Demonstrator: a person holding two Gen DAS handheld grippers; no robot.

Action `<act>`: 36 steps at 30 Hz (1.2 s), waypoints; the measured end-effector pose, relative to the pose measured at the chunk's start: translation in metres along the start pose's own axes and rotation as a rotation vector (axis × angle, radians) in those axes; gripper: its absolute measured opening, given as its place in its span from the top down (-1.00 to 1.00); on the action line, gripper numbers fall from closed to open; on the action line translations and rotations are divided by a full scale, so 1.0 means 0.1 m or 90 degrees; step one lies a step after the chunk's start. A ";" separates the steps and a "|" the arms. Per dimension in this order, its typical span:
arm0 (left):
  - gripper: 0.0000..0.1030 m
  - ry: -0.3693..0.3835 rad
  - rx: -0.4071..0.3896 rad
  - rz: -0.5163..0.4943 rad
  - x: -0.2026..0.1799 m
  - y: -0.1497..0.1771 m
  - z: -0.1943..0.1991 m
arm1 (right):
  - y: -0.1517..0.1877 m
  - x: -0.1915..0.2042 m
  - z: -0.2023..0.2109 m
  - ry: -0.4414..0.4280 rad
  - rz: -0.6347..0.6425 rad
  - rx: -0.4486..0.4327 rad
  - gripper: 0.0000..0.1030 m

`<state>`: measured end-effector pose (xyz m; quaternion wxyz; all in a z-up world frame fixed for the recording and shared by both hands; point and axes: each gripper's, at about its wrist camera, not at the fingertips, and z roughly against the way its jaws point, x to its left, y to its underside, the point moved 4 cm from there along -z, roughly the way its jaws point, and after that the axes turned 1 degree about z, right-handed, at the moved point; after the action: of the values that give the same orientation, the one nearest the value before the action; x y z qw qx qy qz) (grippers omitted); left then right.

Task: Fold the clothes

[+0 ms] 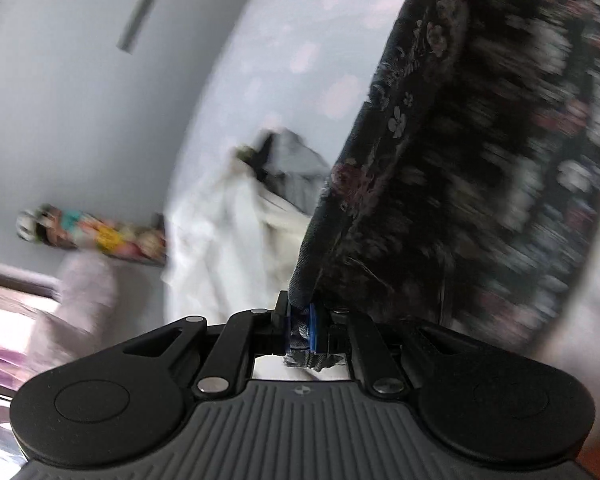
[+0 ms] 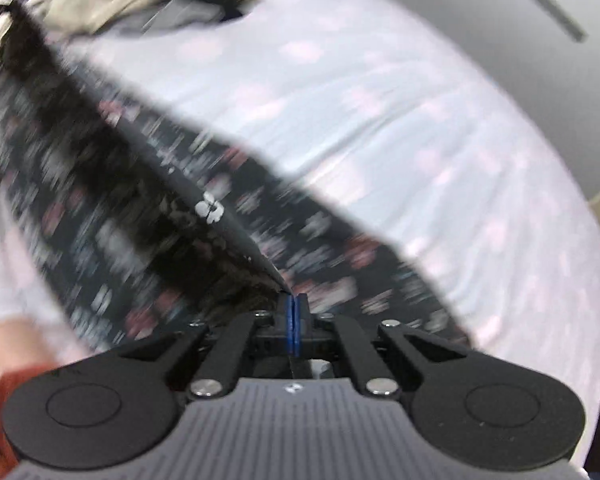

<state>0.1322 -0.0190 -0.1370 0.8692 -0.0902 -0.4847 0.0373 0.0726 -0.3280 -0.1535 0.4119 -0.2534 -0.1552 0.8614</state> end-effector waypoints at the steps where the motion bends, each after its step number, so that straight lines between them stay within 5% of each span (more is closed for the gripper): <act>1: 0.88 -0.012 -0.005 0.000 0.06 -0.04 -0.02 | -0.03 -0.05 0.05 0.009 -0.006 -0.004 0.98; 3: 0.88 -0.026 -0.013 -0.003 0.13 -0.09 -0.04 | -0.01 -0.12 0.13 0.008 -0.016 -0.003 0.98; 15: 0.88 0.148 0.020 -0.156 -0.87 0.41 0.23 | 0.63 0.44 -0.08 -0.137 0.022 0.143 0.98; 20: 0.88 0.196 0.046 -0.145 -1.00 0.50 0.18 | 0.66 0.54 -0.21 -0.161 0.031 0.171 1.00; 24: 0.71 0.262 0.082 -0.078 -0.98 0.48 0.08 | 0.64 0.51 -0.24 -0.172 0.019 0.180 1.00; 31: 0.49 0.340 0.091 0.140 -0.56 0.53 0.22 | 0.68 0.38 -0.06 -0.185 -0.059 0.138 0.85; 33: 0.40 0.358 0.081 0.195 -0.45 0.52 0.28 | 0.71 0.32 -0.02 -0.172 -0.096 0.114 0.36; 36: 0.20 0.371 0.078 0.302 -0.24 0.51 0.23 | 0.76 0.24 0.02 -0.144 -0.154 0.076 0.23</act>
<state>0.1015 0.0301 -0.1551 0.9417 -0.1543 -0.1795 0.2391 0.0103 -0.3558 -0.1955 0.5070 -0.1090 -0.1784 0.8362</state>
